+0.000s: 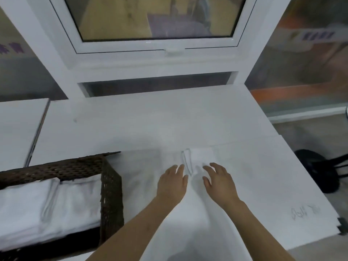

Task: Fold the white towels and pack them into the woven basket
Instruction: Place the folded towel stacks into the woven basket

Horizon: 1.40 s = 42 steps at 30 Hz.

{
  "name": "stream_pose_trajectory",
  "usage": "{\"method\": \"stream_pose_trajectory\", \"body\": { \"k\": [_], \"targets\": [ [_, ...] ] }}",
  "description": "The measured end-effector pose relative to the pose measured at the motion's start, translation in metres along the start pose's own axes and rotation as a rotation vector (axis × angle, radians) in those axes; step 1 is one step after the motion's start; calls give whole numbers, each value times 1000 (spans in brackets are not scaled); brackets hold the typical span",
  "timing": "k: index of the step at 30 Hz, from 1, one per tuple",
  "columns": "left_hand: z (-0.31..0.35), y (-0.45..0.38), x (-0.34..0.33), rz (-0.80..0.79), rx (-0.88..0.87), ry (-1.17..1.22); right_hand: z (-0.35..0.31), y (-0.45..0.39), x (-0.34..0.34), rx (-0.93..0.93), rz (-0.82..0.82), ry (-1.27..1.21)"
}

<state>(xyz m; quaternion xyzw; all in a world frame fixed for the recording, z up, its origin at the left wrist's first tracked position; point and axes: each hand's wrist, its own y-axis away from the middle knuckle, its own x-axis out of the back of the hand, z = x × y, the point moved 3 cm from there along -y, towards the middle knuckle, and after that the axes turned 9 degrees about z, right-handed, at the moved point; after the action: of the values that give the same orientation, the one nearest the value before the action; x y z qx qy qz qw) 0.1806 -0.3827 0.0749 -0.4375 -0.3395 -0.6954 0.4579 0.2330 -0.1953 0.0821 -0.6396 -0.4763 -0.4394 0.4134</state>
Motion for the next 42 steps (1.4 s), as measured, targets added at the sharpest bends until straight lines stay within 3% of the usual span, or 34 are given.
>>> {"method": "stream_pose_trajectory", "body": {
  "k": [4, 8, 12, 21, 29, 38, 42],
  "targets": [
    [20, -35, -49, -72, 243, 249, 49, -34, -26, -103, -58, -83],
    [19, -77, -82, -12, 567, 540, 84, -73, -57, -246, -100, -250],
    [24, -110, -102, -76, 727, 674, 105, -96, -94, -369, -220, -336],
    [21, -102, -122, -55, 764, 670, 108, -81, -127, -551, -242, -460],
    [10, -56, -97, 78, 686, 605, 65, -40, -95, -611, -171, -638],
    [2, -19, 78, 450, 288, 480, -73, -36, 4, -496, 86, -945],
    [-38, 28, 162, 540, 244, 496, -160, -20, 44, -394, 159, -986]
  ]
}}
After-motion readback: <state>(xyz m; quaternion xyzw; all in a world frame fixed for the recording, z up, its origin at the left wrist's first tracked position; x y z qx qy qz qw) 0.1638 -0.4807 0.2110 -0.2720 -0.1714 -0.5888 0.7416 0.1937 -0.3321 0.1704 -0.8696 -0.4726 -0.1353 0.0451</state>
